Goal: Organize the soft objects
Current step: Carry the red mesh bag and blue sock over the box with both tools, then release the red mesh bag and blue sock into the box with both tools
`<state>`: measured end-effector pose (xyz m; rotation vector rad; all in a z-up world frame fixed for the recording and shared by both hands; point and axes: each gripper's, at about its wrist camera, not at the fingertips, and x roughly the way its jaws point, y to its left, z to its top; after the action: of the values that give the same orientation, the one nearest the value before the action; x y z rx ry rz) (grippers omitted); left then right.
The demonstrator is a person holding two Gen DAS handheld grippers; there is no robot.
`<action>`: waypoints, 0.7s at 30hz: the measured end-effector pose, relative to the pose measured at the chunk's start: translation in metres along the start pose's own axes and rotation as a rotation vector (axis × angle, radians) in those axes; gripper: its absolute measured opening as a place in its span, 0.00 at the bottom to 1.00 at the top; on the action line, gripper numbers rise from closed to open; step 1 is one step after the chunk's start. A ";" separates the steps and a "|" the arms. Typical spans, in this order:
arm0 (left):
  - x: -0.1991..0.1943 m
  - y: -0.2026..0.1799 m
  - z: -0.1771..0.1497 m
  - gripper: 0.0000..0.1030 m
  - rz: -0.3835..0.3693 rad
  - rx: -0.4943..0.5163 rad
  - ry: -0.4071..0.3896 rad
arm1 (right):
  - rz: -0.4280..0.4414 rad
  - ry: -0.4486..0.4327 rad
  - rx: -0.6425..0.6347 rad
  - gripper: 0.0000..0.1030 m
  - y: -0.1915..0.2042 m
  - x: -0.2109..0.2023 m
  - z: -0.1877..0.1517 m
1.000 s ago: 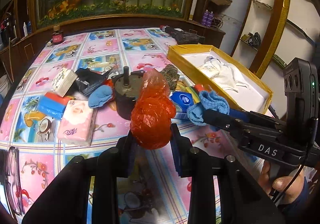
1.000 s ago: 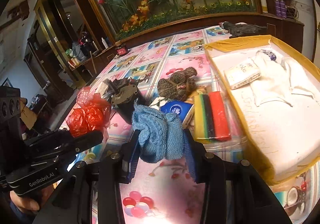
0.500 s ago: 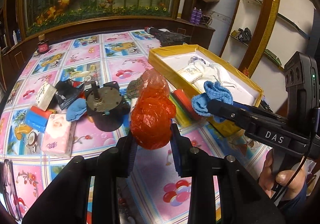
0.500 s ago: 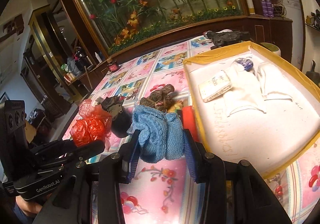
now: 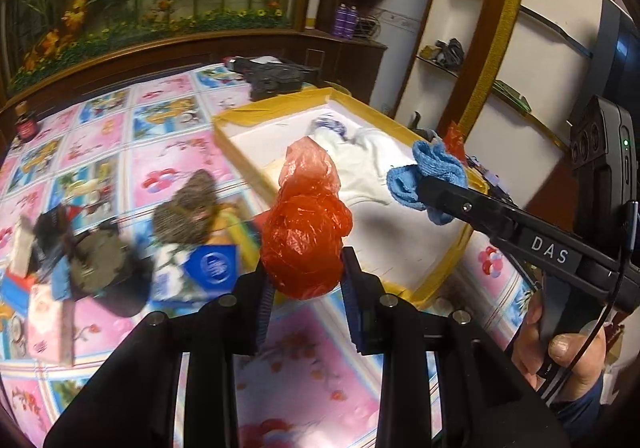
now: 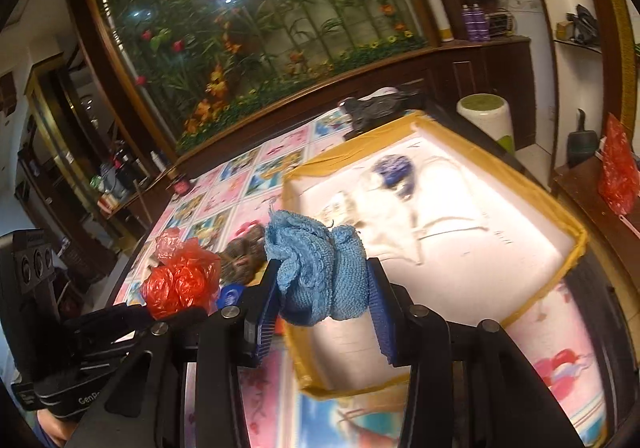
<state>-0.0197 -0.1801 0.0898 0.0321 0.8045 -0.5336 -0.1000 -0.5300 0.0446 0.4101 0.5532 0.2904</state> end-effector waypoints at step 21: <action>0.095 -0.063 0.014 0.27 -0.068 -0.017 0.165 | -0.165 0.121 0.004 0.43 -0.023 0.025 0.049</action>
<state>0.0148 -0.2801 0.0446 0.0337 0.9740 -0.5941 -0.0486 -0.5555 0.0614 0.3495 0.7025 0.1560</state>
